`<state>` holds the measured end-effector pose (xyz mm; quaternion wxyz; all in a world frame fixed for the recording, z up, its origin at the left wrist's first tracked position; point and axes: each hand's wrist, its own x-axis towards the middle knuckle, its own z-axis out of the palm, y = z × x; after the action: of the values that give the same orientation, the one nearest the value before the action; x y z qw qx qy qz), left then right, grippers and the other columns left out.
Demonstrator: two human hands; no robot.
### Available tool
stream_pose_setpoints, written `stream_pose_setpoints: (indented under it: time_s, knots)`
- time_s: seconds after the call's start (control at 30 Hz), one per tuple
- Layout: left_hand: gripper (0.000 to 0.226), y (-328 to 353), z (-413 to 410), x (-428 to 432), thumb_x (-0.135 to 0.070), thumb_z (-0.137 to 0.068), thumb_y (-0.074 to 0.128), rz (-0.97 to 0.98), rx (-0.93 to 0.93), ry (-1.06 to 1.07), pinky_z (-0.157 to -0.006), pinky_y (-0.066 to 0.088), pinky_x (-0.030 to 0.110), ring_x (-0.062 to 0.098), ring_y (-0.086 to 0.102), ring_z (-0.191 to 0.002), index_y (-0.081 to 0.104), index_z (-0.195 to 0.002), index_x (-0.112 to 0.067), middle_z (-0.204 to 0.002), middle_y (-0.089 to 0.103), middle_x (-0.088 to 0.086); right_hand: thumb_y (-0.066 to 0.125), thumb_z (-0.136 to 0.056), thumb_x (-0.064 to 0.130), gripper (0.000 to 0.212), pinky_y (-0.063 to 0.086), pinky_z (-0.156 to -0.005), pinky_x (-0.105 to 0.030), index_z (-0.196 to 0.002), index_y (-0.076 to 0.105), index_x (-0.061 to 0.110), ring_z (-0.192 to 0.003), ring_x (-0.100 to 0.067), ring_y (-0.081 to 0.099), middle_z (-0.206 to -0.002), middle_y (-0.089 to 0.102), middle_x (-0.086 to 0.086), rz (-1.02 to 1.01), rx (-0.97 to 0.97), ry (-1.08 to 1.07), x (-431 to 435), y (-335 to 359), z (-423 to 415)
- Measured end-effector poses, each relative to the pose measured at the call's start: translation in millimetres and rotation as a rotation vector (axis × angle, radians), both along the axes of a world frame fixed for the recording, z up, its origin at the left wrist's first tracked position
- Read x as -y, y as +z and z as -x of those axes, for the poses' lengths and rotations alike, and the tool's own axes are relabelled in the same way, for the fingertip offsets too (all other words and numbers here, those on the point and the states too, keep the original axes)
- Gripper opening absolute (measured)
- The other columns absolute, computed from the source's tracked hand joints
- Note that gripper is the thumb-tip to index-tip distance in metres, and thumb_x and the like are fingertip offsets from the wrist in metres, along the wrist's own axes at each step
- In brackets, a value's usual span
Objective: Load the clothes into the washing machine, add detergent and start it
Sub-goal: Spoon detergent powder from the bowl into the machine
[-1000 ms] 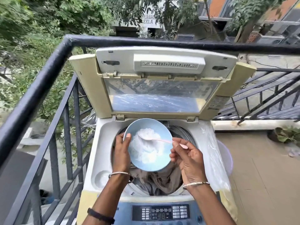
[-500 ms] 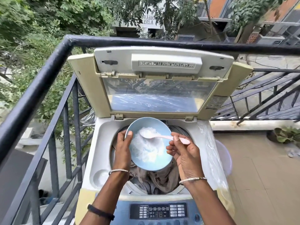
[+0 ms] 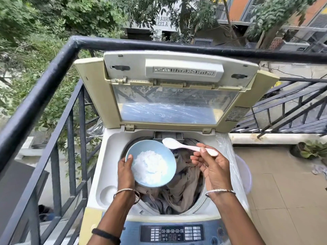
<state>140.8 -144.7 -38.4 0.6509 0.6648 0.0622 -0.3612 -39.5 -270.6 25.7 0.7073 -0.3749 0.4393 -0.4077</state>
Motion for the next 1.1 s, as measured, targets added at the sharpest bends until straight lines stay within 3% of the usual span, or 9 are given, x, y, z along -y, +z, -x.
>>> stream_pose_setpoints:
  time_s: [0.13, 0.3, 0.7, 0.97, 1.1]
  knots:
    - [0.023, -3.5, -5.3, -7.1, -0.035, -0.098, 0.047, -0.015, -0.022, 0.019, -0.064, 0.046, 0.032, 0.025, 0.058, -0.085, 0.049, -0.113, -0.018, -0.093, 0.058, 0.001, 0.058, -0.093, 0.003, 0.016, 0.057, -0.059, -0.021, -0.107, 0.066, 0.001, -0.061, -0.018, 0.066, -0.073, 0.066, -0.01, 0.016, -0.018, -0.014, 31.9, -7.8, -2.7]
    - [0.024, -8.4, -10.4, -9.6, -0.036, -0.097, 0.048, -0.014, -0.044, 0.008, -0.07, 0.05, 0.036, 0.026, 0.06, -0.086, 0.049, -0.112, -0.017, -0.094, 0.059, 0.003, 0.058, -0.093, 0.001, 0.023, 0.057, -0.057, -0.02, -0.113, 0.061, -0.009, -0.057, -0.014, 0.065, -0.077, 0.062, -0.018, 0.023, -0.081, 0.02, 62.9, -30.6, -14.1]
    - [0.024, -12.8, -19.0, -10.4, -0.037, -0.097, 0.047, -0.029, -0.054, -0.009, -0.07, 0.05, 0.035, 0.025, 0.06, -0.086, 0.05, -0.112, -0.017, -0.094, 0.059, 0.003, 0.06, -0.092, 0.001, 0.016, 0.058, -0.067, -0.02, -0.105, 0.07, 0.002, -0.063, -0.014, 0.065, -0.079, 0.065, -0.015, 0.165, -0.214, 0.203, 81.6, -55.2, -28.6]
    - [0.025, -21.4, -22.7, -8.9, -0.039, -0.096, 0.049, -0.046, -0.073, -0.01, -0.088, 0.05, 0.048, 0.028, 0.059, -0.094, 0.052, -0.112, -0.019, -0.1, 0.058, 0.003, 0.062, -0.09, -0.003, 0.018, 0.06, -0.078, -0.029, -0.103, 0.073, 0.001, -0.085, -0.024, 0.069, -0.103, 0.073, -0.018, 0.388, -0.382, 0.379, 84.6, -60.4, -25.1]
    - [0.025, -22.8, -22.6, -7.3, -0.039, -0.095, 0.05, -0.041, -0.083, -0.007, -0.091, 0.049, 0.051, 0.029, 0.059, -0.098, 0.053, -0.112, -0.021, -0.1, 0.059, 0.002, 0.065, -0.086, -0.005, 0.026, 0.06, -0.081, -0.032, -0.1, 0.077, 0.014, -0.09, -0.023, 0.07, -0.101, 0.072, -0.013, 0.49, -0.523, 0.434, 85.0, -70.3, -23.5]
